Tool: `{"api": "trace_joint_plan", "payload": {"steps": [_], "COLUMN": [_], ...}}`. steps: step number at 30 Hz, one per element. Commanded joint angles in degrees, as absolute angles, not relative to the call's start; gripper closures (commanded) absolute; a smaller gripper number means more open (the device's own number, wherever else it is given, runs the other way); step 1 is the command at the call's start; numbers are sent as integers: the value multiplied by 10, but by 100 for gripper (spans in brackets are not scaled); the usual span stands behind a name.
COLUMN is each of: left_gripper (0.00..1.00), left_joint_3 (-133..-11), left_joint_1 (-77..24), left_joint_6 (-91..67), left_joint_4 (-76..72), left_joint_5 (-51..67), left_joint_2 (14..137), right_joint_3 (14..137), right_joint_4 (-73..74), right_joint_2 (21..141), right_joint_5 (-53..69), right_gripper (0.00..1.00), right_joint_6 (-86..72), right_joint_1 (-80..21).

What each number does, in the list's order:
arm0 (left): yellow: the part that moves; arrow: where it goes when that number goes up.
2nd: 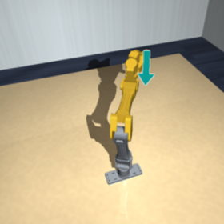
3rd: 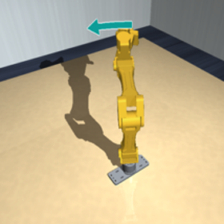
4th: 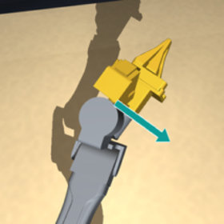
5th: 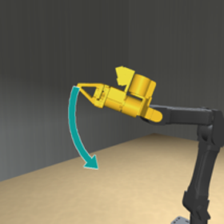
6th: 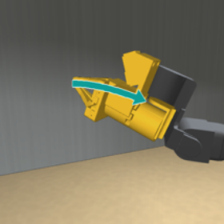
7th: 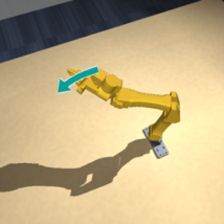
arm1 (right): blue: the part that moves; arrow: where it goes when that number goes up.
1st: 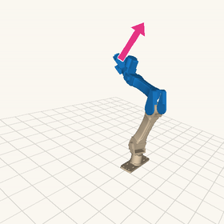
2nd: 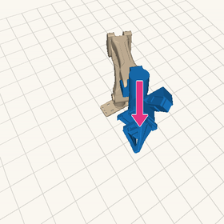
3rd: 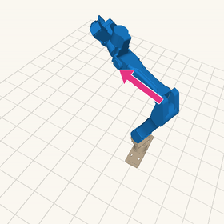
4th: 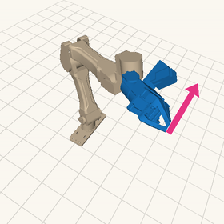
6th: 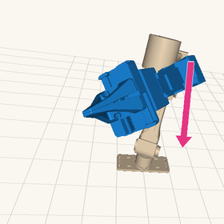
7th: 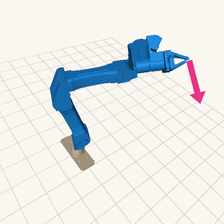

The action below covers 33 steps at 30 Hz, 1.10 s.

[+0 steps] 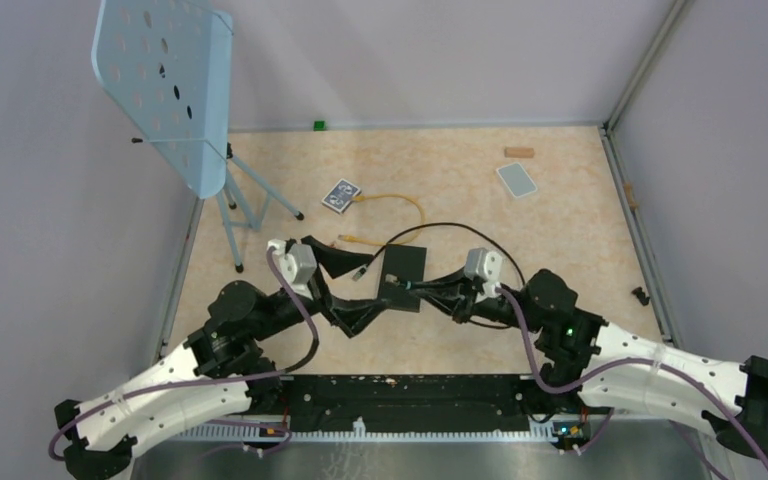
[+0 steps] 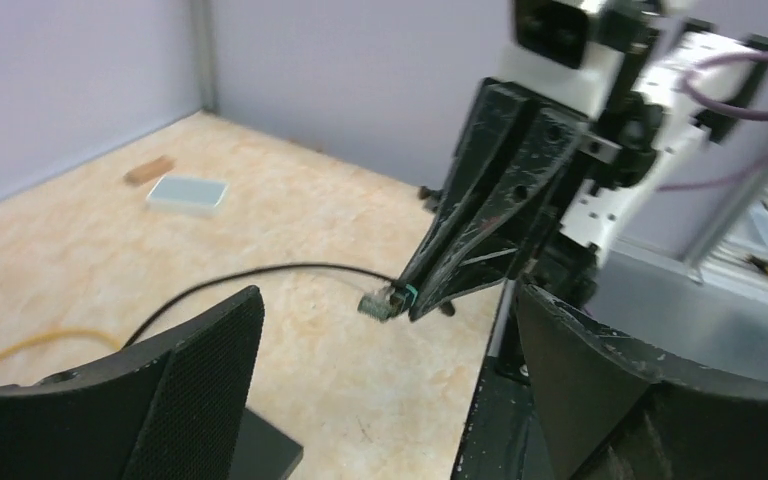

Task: Insert the plug into the switch port

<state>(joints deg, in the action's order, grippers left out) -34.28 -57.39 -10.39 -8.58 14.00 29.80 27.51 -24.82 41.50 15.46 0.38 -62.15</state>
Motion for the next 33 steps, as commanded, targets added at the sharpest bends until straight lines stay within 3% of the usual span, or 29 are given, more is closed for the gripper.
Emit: {"api": "trace_joint_plan", "payload": {"steps": [1,5,10,15,22,33], "left_gripper": [1,1,1,1,1,1], "left_joint_3": [-351,-360,-386,-388,-470,-543], "left_joint_1": [-574,-573,-574,-578,-617,-622], "left_joint_6": [-181,-258,-385,-482,-492,-459], "left_joint_4": [-19,88,172,167,214,214], "left_joint_5": [-54,-156,-170,-168,-259,-276], "left_joint_2": [291,339,461,582,753,882], "right_joint_3": [349,396,419,387,353,331], "right_joint_4": [-63,30,110,101,101,149], "right_joint_2": [415,469,509,486,447,431], "right_joint_5": [-33,-150,-145,-120,-75,-97], "right_gripper": [100,100,100,100,100,100], "right_joint_6": [99,45,-138,-178,-204,-236], "right_joint_1": [-621,-548,-416,-410,-410,-410]}}
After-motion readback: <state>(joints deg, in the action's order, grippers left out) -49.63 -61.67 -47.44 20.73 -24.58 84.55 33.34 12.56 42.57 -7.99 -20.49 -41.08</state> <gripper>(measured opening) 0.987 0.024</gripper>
